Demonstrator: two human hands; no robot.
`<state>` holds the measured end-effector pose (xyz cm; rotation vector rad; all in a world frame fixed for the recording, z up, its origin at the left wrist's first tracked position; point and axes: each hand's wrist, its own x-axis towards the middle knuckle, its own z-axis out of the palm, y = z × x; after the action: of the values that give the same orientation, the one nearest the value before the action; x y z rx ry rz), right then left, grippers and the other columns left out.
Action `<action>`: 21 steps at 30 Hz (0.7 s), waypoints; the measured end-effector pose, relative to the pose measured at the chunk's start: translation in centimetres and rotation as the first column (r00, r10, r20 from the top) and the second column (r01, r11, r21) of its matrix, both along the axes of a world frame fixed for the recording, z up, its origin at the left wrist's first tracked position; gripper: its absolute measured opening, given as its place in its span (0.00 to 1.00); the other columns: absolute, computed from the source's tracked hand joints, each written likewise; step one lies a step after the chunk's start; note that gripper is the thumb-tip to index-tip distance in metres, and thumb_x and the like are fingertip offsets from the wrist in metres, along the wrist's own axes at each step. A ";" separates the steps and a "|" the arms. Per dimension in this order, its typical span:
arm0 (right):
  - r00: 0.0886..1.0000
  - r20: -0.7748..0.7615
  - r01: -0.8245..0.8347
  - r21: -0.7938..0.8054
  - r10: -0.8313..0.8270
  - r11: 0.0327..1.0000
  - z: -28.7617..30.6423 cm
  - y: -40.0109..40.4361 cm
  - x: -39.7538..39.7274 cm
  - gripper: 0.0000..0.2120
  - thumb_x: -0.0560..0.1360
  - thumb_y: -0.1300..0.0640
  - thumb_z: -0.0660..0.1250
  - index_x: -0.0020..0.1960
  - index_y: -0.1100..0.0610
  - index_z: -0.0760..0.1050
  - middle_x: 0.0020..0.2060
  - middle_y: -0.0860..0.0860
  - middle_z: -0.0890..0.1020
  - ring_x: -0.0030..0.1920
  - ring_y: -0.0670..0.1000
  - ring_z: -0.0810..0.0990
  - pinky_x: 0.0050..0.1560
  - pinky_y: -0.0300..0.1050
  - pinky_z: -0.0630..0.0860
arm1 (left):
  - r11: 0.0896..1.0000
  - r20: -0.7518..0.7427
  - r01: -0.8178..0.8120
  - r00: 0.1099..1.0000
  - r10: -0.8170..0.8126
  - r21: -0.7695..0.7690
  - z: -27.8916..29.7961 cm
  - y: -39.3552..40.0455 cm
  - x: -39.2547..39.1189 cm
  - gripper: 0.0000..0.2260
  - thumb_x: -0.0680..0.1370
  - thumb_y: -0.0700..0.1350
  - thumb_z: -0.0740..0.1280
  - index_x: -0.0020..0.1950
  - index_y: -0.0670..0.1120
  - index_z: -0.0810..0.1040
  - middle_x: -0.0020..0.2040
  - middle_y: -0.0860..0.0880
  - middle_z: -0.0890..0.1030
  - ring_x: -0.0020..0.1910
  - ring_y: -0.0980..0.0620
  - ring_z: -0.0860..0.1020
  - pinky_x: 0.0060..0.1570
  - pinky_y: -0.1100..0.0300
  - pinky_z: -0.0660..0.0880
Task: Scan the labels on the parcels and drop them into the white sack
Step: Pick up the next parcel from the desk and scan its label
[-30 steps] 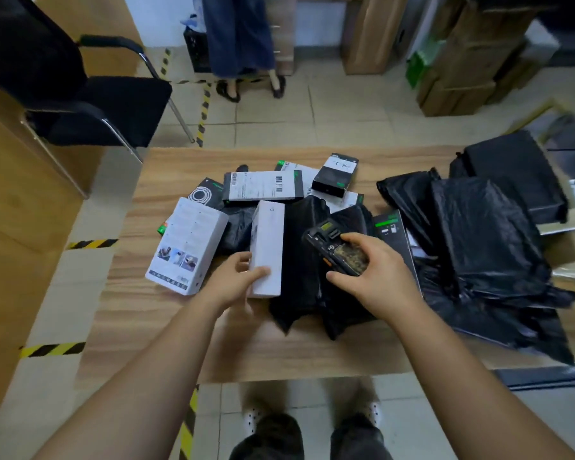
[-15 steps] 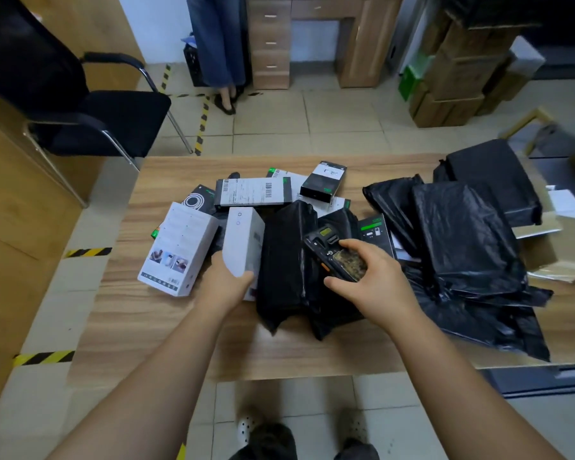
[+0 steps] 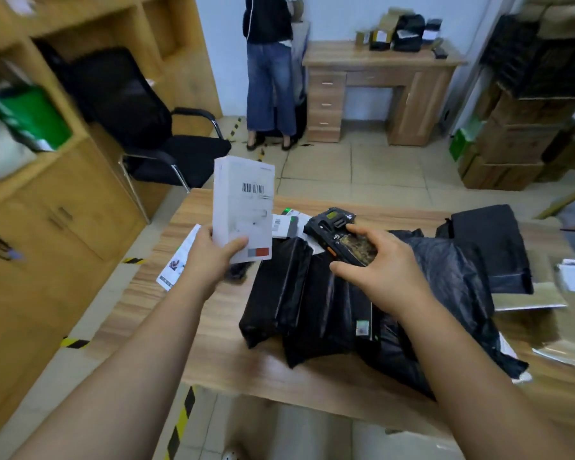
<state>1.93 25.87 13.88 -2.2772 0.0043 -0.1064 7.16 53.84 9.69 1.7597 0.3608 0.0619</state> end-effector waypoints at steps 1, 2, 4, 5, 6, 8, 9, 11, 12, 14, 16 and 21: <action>1.000 0.027 -0.005 0.016 0.005 1.000 1.1 -0.6 0.1 0.31 0.66 0.47 0.79 0.67 0.43 0.75 0.56 0.44 0.78 0.56 0.45 0.77 0.58 0.43 0.73 | 1.000 0.022 0.006 1.000 -0.006 -0.029 1.3 -0.9 -0.1 0.21 0.74 0.43 0.75 0.62 0.45 0.70 0.58 0.48 0.79 0.55 0.49 0.80 0.51 0.52 0.79; 0.999 0.052 -0.014 0.027 0.013 1.000 2.3 -1.2 0.2 0.31 0.66 0.46 0.79 0.67 0.43 0.75 0.56 0.45 0.79 0.55 0.46 0.77 0.58 0.43 0.74 | 0.999 0.047 0.009 0.999 -0.008 -0.032 2.6 -1.8 -0.3 0.22 0.73 0.42 0.76 0.63 0.44 0.70 0.58 0.49 0.80 0.55 0.50 0.80 0.53 0.52 0.79; 0.996 0.081 -0.034 0.019 0.033 0.999 4.4 -2.1 0.2 0.31 0.65 0.46 0.79 0.67 0.42 0.74 0.54 0.45 0.78 0.54 0.47 0.77 0.56 0.44 0.74 | 0.999 0.104 0.009 0.995 -0.005 -0.039 4.5 -3.1 -0.4 0.23 0.71 0.41 0.77 0.61 0.45 0.71 0.57 0.49 0.80 0.54 0.50 0.81 0.53 0.51 0.79; 0.995 0.088 -0.040 0.009 0.039 0.999 5.4 -2.6 0.1 0.31 0.66 0.46 0.79 0.67 0.41 0.74 0.54 0.45 0.78 0.53 0.47 0.78 0.53 0.43 0.75 | 0.999 0.128 0.009 0.992 -0.003 -0.048 5.4 -3.7 -0.5 0.22 0.70 0.40 0.78 0.59 0.46 0.71 0.57 0.48 0.79 0.53 0.50 0.81 0.51 0.51 0.79; 0.994 0.095 -0.046 0.009 0.045 0.999 6.3 -3.0 -0.1 0.31 0.66 0.46 0.79 0.67 0.41 0.74 0.54 0.45 0.78 0.51 0.47 0.79 0.50 0.41 0.75 | 0.999 0.145 0.013 0.989 -0.006 -0.045 6.1 -4.1 -0.5 0.21 0.70 0.40 0.78 0.57 0.48 0.70 0.57 0.48 0.79 0.53 0.50 0.81 0.48 0.51 0.80; 0.994 0.096 -0.055 0.016 0.054 0.998 7.7 -3.6 -0.6 0.31 0.66 0.47 0.79 0.67 0.40 0.74 0.55 0.45 0.78 0.48 0.46 0.80 0.40 0.34 0.75 | 1.000 0.160 0.025 0.987 -0.024 -0.005 7.2 -4.9 -0.4 0.22 0.70 0.42 0.78 0.56 0.48 0.69 0.57 0.48 0.79 0.52 0.49 0.80 0.46 0.50 0.80; 0.994 0.094 -0.061 0.013 0.060 0.998 8.2 -3.7 -0.9 0.31 0.66 0.46 0.79 0.67 0.40 0.73 0.55 0.45 0.78 0.47 0.46 0.80 0.39 0.35 0.75 | 0.999 0.165 0.030 0.986 -0.032 0.014 7.6 -5.2 -0.4 0.22 0.70 0.43 0.78 0.57 0.48 0.69 0.56 0.48 0.78 0.52 0.49 0.80 0.47 0.50 0.80; 0.994 0.083 -0.068 0.007 0.067 0.998 8.7 -3.8 -1.1 0.30 0.66 0.45 0.78 0.66 0.40 0.73 0.55 0.45 0.78 0.47 0.47 0.80 0.41 0.39 0.76 | 0.999 0.186 0.031 0.982 -0.039 0.045 8.2 -5.7 -0.3 0.22 0.71 0.44 0.78 0.57 0.47 0.69 0.55 0.49 0.78 0.51 0.50 0.80 0.46 0.51 0.80; 0.995 0.071 -0.069 -0.002 0.069 0.998 8.9 -3.8 -1.3 0.30 0.66 0.45 0.78 0.65 0.40 0.74 0.55 0.45 0.79 0.46 0.46 0.80 0.39 0.39 0.74 | 0.998 0.194 0.030 0.980 -0.040 0.056 8.3 -5.8 -0.2 0.21 0.71 0.45 0.77 0.57 0.47 0.69 0.55 0.49 0.78 0.51 0.51 0.80 0.44 0.53 0.79; 0.995 0.047 -0.087 -0.033 0.089 0.996 9.1 -3.3 -1.5 0.29 0.65 0.45 0.78 0.64 0.40 0.74 0.53 0.43 0.79 0.43 0.43 0.79 0.37 0.39 0.71 | 0.997 0.210 0.031 0.977 -0.047 0.075 8.5 -5.9 -0.1 0.21 0.72 0.45 0.77 0.57 0.48 0.70 0.53 0.51 0.79 0.50 0.52 0.80 0.40 0.58 0.77; 0.993 0.027 -0.114 -0.049 0.115 0.992 9.1 -2.7 -1.6 0.28 0.65 0.46 0.78 0.63 0.40 0.75 0.49 0.41 0.79 0.41 0.42 0.78 0.38 0.41 0.72 | 0.996 0.214 0.035 0.975 -0.052 0.085 8.4 -5.6 0.1 0.21 0.72 0.45 0.77 0.58 0.47 0.69 0.53 0.52 0.78 0.50 0.54 0.79 0.38 0.61 0.75; 0.989 -0.033 -0.148 -0.076 0.146 0.986 9.5 0.2 -1.4 0.26 0.64 0.47 0.78 0.60 0.37 0.74 0.47 0.40 0.79 0.40 0.45 0.82 0.45 0.48 0.80 | 0.996 0.213 0.044 0.975 -0.059 0.076 7.8 -3.1 0.9 0.23 0.72 0.45 0.77 0.60 0.47 0.69 0.54 0.53 0.78 0.50 0.56 0.78 0.39 0.63 0.74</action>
<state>0.49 26.02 23.38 -2.3481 -0.1564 0.0025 8.09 50.77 17.48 1.8107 0.1573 0.2286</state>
